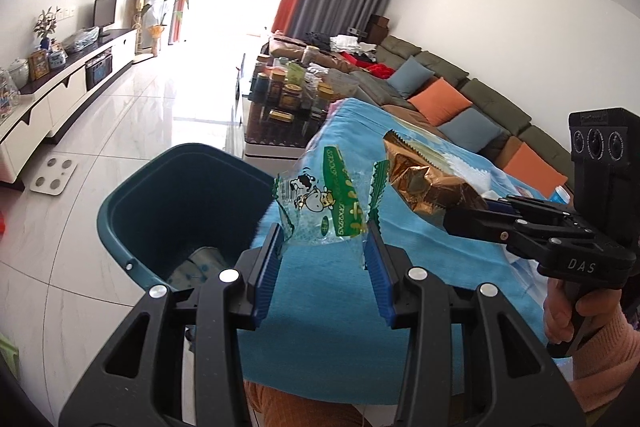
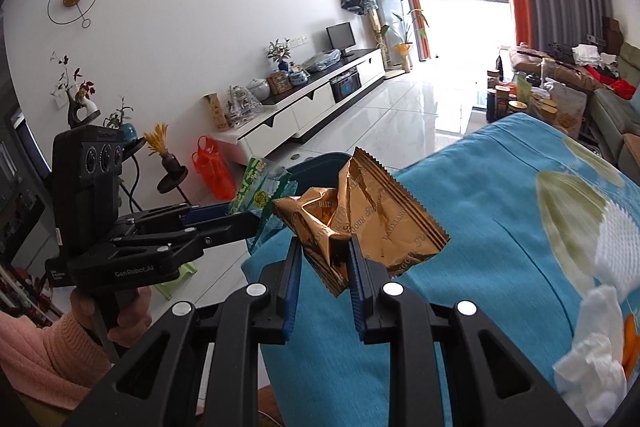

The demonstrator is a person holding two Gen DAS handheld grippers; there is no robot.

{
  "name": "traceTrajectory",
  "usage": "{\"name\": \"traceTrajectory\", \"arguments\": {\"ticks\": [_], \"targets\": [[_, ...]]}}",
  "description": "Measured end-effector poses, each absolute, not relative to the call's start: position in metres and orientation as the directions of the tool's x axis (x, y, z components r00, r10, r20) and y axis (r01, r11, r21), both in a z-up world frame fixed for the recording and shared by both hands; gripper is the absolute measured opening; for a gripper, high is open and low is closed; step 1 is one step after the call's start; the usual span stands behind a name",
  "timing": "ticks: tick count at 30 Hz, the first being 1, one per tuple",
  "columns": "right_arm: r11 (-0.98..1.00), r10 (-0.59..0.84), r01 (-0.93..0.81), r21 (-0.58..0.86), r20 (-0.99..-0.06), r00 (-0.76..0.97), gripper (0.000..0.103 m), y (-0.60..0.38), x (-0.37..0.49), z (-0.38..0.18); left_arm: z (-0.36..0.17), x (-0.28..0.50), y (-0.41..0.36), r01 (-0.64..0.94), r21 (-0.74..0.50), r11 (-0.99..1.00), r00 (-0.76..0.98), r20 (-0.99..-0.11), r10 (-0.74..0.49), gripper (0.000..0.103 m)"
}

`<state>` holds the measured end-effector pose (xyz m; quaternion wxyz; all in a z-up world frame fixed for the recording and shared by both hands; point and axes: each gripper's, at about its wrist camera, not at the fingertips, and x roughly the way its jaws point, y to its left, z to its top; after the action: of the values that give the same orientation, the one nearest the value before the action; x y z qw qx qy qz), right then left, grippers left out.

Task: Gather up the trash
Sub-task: 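Carry the wrapper and foil bag to the teal bin and release both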

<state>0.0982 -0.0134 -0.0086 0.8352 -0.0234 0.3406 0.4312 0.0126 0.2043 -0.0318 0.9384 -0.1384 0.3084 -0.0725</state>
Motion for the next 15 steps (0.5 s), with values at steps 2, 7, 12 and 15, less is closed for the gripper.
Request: {"name": "traceTrajectory", "arguments": {"ticks": [2,7,12,15], "targets": [[0.614,0.709,-0.749,0.251,-0.592,0.383,0.021,-0.003,0.103,-0.008,-0.034,0.014,0.211,0.032,-0.307,0.951,0.801,-0.561,-0.209,0.041],[0.585,0.721,-0.767,0.264,-0.602,0.343,0.021,0.022,0.119,-0.008,-0.040,0.019,0.232,-0.023,-0.306,0.952,0.799,-0.578,-0.167,0.041],[0.561,0.728,-0.783,0.269,-0.610,0.312,0.021,0.045,0.132,-0.010,-0.046,0.027,0.246,-0.065,-0.296,0.953,0.790,-0.599,-0.132,0.041],[0.545,0.737,-0.788,0.285,-0.611,0.289,0.021,0.060,0.141,-0.010,-0.050,0.031,0.254,-0.083,-0.295,0.952,0.783,-0.610,-0.120,0.041]]}}
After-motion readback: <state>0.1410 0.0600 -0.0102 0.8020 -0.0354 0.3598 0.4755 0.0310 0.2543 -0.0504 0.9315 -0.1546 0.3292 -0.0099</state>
